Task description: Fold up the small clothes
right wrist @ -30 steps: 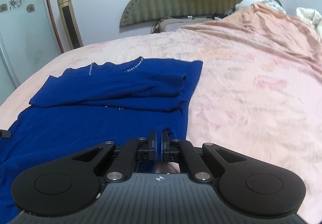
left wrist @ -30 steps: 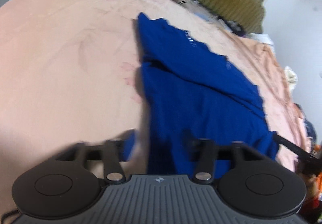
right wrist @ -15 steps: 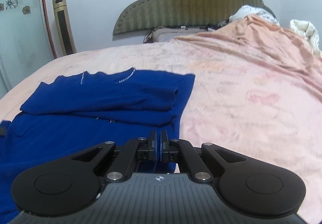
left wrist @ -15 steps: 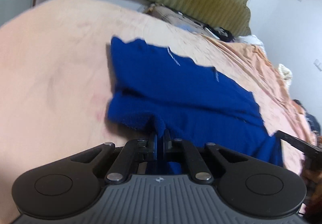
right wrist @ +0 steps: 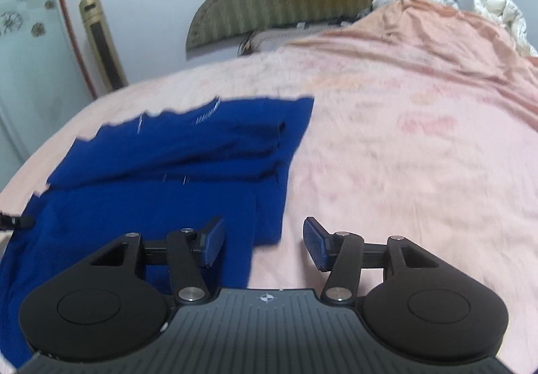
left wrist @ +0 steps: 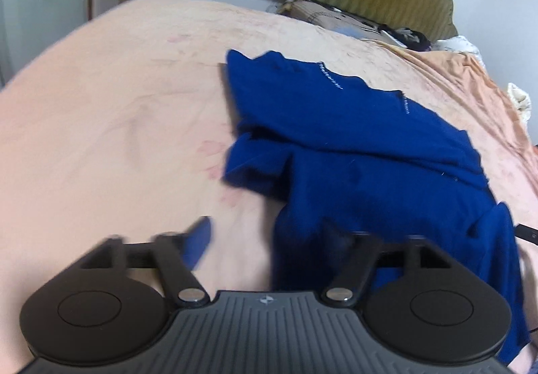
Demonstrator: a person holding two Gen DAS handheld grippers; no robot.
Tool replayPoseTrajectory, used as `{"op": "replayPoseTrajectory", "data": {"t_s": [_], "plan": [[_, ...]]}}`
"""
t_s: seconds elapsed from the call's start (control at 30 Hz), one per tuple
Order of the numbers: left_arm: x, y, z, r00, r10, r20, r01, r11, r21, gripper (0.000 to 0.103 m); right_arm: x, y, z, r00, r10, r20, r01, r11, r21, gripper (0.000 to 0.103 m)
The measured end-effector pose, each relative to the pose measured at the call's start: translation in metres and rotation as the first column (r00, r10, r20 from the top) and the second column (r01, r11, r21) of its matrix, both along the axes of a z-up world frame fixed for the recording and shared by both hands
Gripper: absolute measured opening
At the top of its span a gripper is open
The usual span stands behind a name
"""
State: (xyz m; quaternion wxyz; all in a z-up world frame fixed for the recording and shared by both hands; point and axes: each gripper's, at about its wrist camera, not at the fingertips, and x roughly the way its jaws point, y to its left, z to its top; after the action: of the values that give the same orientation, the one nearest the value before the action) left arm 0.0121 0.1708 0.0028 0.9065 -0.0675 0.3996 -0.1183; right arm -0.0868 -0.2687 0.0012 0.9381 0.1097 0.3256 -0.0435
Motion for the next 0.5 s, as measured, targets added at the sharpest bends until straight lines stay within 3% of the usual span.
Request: {"op": "replayPoseTrajectory", "data": {"t_s": [0.17,0.3,0.37,0.5], "plan": [[-0.026,-0.002,0.001,1.000,0.002,-0.012,-0.002,0.997,0.071,0.075,-0.021,0.012,-0.006,0.998,0.050,-0.039,-0.048,0.997,0.057,0.058],[-0.046,-0.016,0.001,0.997,0.065,0.051,-0.074,0.974,0.216,0.086,-0.032,0.028,-0.006,0.995,0.086,-0.050,-0.083,0.995,0.050,0.064],[-0.053,-0.024,0.001,0.995,0.072,0.071,-0.088,0.962,0.258,0.086,-0.036,0.035,-0.008,0.993,0.104,-0.057,-0.101,0.994,0.050,0.066],[-0.060,-0.030,0.001,0.995,0.081,0.060,-0.095,0.958,0.271,0.086,-0.044,0.045,-0.009,0.991,0.122,-0.057,-0.120,0.992,0.040,0.069]]}}
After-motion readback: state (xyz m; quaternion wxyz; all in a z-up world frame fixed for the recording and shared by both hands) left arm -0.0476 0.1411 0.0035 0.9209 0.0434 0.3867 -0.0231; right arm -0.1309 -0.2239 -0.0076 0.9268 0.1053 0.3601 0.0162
